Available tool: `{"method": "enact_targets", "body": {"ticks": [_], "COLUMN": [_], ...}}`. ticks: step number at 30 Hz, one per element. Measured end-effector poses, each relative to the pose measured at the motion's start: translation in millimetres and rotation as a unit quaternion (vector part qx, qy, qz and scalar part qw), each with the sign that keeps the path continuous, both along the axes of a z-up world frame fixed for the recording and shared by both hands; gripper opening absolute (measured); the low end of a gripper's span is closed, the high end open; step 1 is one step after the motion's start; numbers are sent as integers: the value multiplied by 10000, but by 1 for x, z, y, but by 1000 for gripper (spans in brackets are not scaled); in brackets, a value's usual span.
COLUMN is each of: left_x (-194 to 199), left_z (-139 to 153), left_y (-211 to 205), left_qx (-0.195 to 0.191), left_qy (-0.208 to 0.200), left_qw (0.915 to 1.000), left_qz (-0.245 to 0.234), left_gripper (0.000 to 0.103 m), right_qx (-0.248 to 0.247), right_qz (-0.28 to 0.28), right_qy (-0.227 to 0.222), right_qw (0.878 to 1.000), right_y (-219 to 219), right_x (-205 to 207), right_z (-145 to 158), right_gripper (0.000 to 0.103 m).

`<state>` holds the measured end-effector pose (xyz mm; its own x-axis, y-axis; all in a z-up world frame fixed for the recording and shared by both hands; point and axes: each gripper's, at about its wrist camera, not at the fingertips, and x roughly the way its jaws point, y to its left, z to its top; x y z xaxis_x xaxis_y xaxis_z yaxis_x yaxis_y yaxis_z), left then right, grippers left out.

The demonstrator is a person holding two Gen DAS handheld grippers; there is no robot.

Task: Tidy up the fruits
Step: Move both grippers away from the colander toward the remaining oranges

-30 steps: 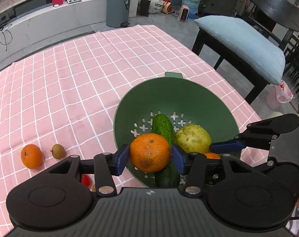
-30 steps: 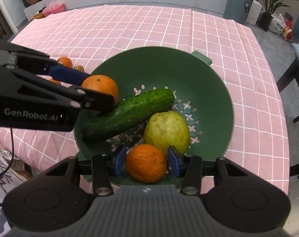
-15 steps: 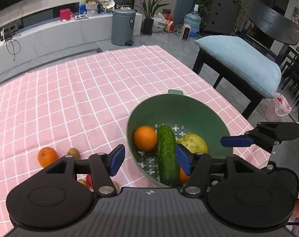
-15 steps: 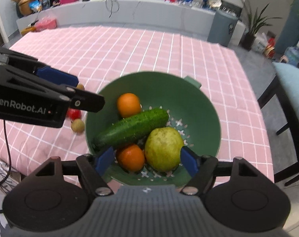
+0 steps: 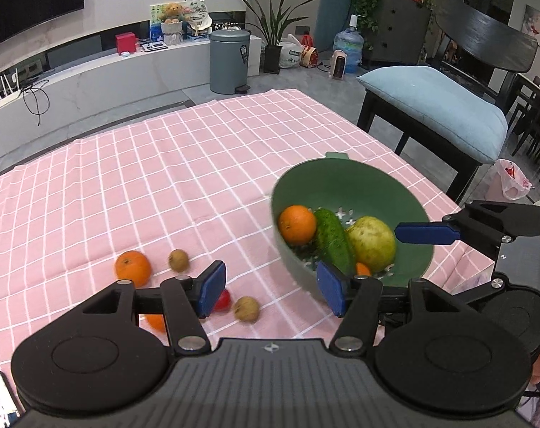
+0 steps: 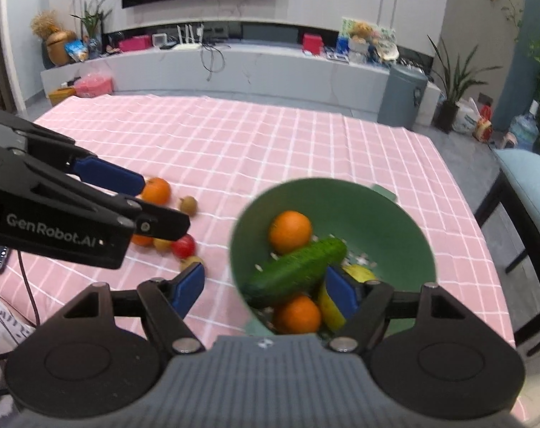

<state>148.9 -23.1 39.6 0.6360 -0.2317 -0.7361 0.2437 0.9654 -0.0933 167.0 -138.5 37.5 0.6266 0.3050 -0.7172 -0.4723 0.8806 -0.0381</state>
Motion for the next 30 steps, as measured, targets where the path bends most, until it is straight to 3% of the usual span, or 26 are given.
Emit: {"method": "enact_targets", "body": {"ticks": [7,18,25,30], "left_x": [-7,-7,0,15], "left_z": [-9,-33,-59,-76], "left_y": [35,82,100,102], "left_qx": [61,19,-480,-537], "left_qy": [26,173,394,591], "left_qw": [9998,9987,9958,9937], "left_qz": [180,482,676,787], "left_gripper": [69,69,67,66], "right_qx": [-34,-246,-356,-536], "right_qz": [392,987,1133,1145], "right_qy": [-123,-221,-54,-5], "right_qw": [9992,9946,9929,9920], "right_y": [31,74,96,104], "right_x": [-3,8,19,28], "right_z": [-7,-20,-43,-59], "right_gripper": [71,53,47,42]}}
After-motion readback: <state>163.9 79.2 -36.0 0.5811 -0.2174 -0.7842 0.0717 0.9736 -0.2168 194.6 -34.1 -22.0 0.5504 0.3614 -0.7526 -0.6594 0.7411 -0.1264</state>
